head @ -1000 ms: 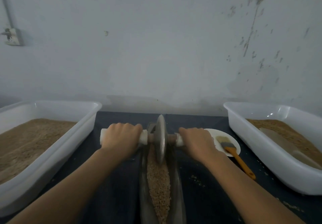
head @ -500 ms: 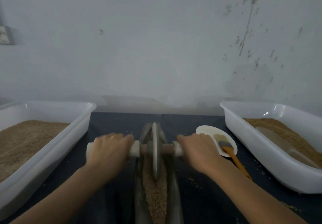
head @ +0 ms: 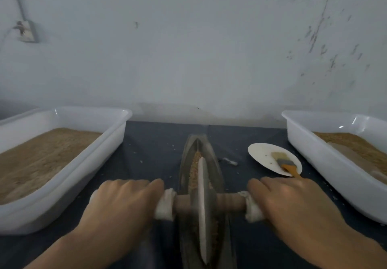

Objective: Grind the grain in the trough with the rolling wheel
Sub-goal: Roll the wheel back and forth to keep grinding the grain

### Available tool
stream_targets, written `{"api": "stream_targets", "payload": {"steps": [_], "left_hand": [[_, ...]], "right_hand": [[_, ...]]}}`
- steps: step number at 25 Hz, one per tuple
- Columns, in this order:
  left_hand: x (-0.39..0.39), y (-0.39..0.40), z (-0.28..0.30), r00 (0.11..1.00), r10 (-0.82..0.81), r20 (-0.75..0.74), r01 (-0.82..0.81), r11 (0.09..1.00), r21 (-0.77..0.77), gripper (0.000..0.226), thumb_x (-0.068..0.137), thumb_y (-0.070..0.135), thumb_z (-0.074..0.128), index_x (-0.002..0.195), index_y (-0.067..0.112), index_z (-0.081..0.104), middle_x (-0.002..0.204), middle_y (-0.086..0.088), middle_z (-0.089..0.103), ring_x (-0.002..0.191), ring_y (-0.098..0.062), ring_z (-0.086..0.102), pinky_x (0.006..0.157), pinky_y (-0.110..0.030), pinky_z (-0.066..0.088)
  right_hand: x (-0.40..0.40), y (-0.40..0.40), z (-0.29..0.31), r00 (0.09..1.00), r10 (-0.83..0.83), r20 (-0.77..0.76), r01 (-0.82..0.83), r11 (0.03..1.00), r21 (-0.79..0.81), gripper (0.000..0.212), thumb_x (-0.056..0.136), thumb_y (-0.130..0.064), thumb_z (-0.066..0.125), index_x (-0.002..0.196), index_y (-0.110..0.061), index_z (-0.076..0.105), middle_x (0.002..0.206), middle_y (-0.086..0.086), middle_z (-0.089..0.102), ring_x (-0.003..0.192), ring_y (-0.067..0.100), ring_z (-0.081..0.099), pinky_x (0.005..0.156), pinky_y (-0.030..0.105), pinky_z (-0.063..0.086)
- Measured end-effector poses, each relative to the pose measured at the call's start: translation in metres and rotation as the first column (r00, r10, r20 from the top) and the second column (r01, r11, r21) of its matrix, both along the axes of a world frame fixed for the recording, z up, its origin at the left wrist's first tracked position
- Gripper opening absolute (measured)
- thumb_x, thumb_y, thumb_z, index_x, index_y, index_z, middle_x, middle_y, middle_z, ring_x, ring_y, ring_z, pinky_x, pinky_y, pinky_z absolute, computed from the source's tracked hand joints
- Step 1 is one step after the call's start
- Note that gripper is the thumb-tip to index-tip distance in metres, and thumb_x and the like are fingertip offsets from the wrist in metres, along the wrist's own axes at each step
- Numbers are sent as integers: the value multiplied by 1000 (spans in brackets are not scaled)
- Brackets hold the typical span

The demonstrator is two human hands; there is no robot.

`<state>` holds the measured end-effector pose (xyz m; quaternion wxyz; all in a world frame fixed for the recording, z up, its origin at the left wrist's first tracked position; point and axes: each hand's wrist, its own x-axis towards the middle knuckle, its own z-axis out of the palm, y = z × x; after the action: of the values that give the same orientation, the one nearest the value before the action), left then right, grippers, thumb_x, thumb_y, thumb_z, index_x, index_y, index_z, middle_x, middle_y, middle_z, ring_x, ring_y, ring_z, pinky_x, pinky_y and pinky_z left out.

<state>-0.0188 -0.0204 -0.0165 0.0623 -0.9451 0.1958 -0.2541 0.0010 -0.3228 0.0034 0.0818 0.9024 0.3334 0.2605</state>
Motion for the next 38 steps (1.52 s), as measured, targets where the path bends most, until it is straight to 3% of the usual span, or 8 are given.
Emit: {"api": "stream_targets", "payload": {"steps": [6, 13, 17, 20, 23, 30, 34, 38], "left_hand": [[89, -7, -5, 955, 280, -97, -284, 959, -23, 24, 81, 44, 57, 75, 32, 37, 73, 8, 56, 63, -18, 54, 57, -30, 35], [76, -4, -5, 964, 226, -141, -236, 970, -57, 29, 81, 41, 62, 77, 34, 34, 68, 10, 50, 55, -10, 39, 54, -29, 30], [-2, -3, 2, 997, 23, 73, -27, 998, 57, 58, 39, 37, 80, 71, 34, 31, 50, 11, 38, 38, -12, 37, 47, -22, 2], [16, -13, 5, 983, 178, -48, -170, 976, 134, 46, 60, 42, 75, 76, 34, 32, 59, 10, 42, 49, -14, 43, 45, -25, 19], [84, -20, 12, 938, 334, -94, -327, 942, 74, 20, 82, 38, 60, 88, 29, 44, 82, 5, 59, 76, -24, 60, 61, -33, 41], [78, -20, 13, 966, 249, -72, -244, 967, 70, 29, 81, 34, 63, 85, 29, 34, 84, 6, 60, 69, -21, 53, 59, -32, 30], [-6, -6, 14, 996, -15, 85, 4, 993, 122, 67, 39, 33, 83, 73, 33, 24, 51, 12, 38, 41, -11, 28, 46, -21, 8], [17, -17, 15, 980, 197, -22, -188, 961, 205, 53, 59, 40, 76, 75, 33, 26, 57, 12, 40, 45, -10, 32, 46, -23, 13]], "right_hand": [[86, 34, 4, 949, -314, 43, 316, 941, -120, 25, 83, -27, 62, 92, -26, 39, 89, -3, 63, 74, 22, 60, 55, 32, 30], [70, 28, 5, 959, -280, -45, 271, 952, -144, 26, 79, -28, 64, 89, -29, 40, 74, -6, 56, 64, 20, 52, 52, 31, 25], [8, -2, 3, 986, -141, -89, 133, 987, -92, 59, 41, -47, 74, 68, -36, 23, 49, -10, 32, 41, 9, 26, 44, 21, 8], [26, 7, 0, 932, -262, -252, 232, 962, -143, 40, 71, -51, 63, 75, -40, 25, 66, -12, 43, 61, 7, 43, 49, 24, 24], [88, 26, -4, 953, -284, -110, 278, 959, -61, 31, 84, -38, 60, 84, -34, 29, 72, -8, 50, 64, 16, 45, 55, 30, 26], [85, 19, -11, 944, -264, -199, 264, 964, -25, 27, 79, -41, 61, 83, -35, 35, 69, -9, 51, 65, 13, 54, 52, 29, 30], [20, -6, -6, 932, -266, -246, 248, 963, -103, 30, 69, -53, 59, 76, -44, 31, 63, -14, 45, 53, 1, 40, 51, 22, 33], [37, 0, -16, 926, -296, -233, 276, 954, -116, 39, 71, -50, 65, 75, -41, 27, 59, -13, 41, 54, 2, 39, 47, 20, 20]]}}
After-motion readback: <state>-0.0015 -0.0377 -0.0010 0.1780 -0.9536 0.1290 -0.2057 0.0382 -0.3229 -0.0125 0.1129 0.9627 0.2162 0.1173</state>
